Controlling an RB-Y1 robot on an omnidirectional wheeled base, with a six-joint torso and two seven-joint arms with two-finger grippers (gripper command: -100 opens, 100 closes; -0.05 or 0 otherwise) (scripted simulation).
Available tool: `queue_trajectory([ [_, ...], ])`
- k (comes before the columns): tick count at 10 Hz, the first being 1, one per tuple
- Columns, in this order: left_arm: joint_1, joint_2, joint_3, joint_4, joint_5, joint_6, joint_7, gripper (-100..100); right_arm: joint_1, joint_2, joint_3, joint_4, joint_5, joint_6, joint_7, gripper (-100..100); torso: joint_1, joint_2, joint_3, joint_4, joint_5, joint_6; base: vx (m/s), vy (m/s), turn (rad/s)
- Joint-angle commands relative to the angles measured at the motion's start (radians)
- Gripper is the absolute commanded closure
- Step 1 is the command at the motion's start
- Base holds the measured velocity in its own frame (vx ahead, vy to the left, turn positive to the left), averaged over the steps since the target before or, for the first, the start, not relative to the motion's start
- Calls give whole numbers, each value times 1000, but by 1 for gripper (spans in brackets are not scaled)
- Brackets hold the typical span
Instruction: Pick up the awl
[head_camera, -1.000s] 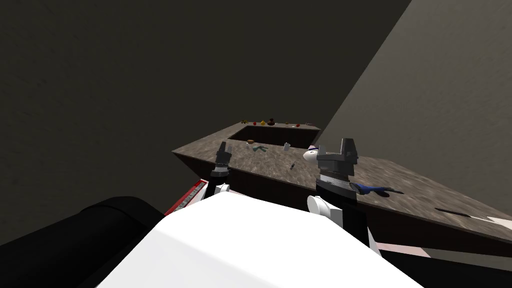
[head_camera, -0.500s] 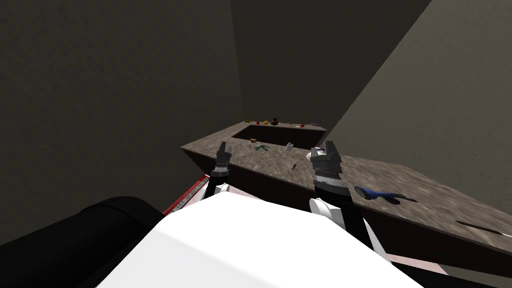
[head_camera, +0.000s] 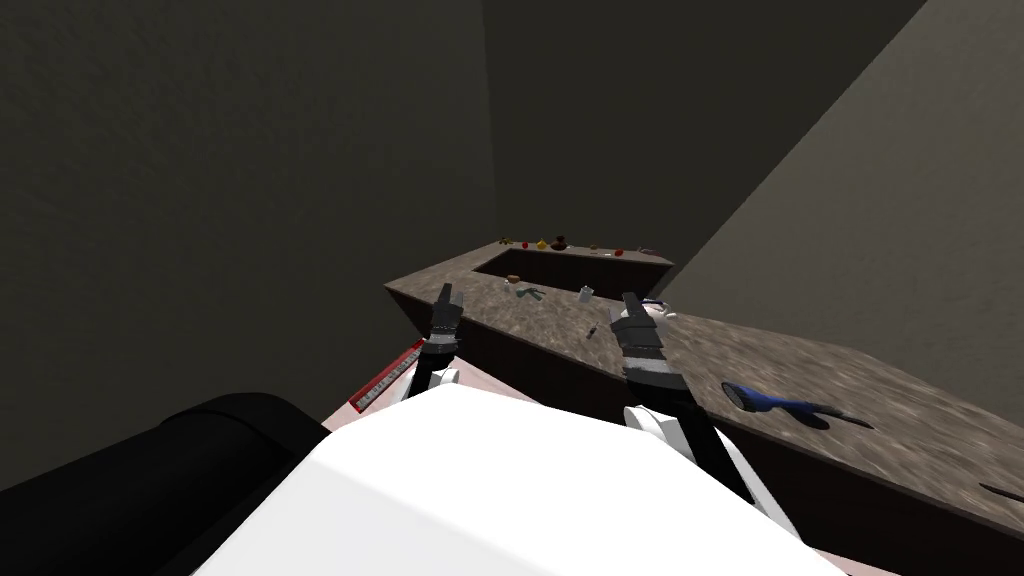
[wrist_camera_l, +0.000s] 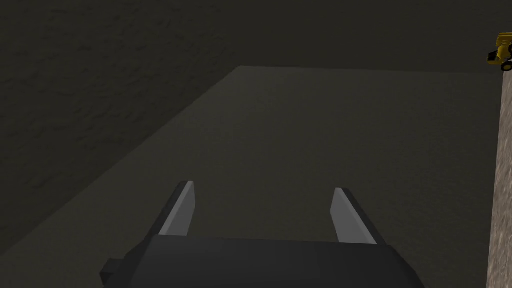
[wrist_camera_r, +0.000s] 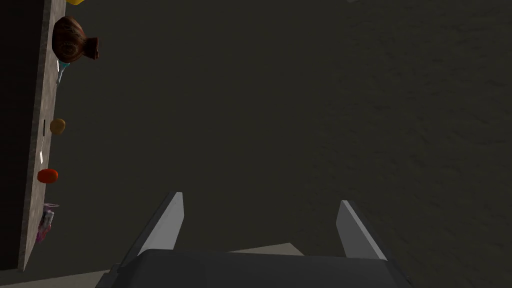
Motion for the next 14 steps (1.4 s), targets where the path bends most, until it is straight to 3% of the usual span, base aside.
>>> queue_trajectory([
  [1, 0, 0, 0, 0, 0, 0, 0, 0, 2, -23, 2, 1, -6, 29, 5, -100, 0, 0, 0, 0, 0, 0, -69, -64, 68],
  [6, 0, 0, 0, 0, 0, 0, 0, 0, 36, -177, 42, 60, -47, 180, 55, -100, -1, 3, 2, 1, 0, 0, -111, -68, 246],
  [7, 0, 0, 0, 0, 0, 0, 0, 0, 36, -184, 42, 60, -47, 181, 55, -100, -1, 3, 2, 1, 0, 0, -91, -58, 84],
  [9, 0, 0, 0, 0, 0, 0, 0, 0, 48, -250, 58, 81, -65, 243, 75, -100, 0, -1, -1, 0, 0, 0, -73, -59, 227],
  [12, 0, 0, 0, 0, 0, 0, 0, 0, 52, -287, 66, 90, -74, 283, 84, -100, 1, -2, -1, 0, 0, 1, -63, -37, 130],
  [13, 0, 0, 0, 0, 0, 0, 0, 0, 56, -323, 74, 99, -83, 318, 93, -100, 2, -3, -2, 0, 0, 1, -59, -27, 218],
  [14, 0, 0, 0, 0, 0, 0, 0, 0, 56, -323, 74, 99, -83, 319, 93, -100, 2, -3, -2, 0, 0, 0, -48, -34, 82],
])
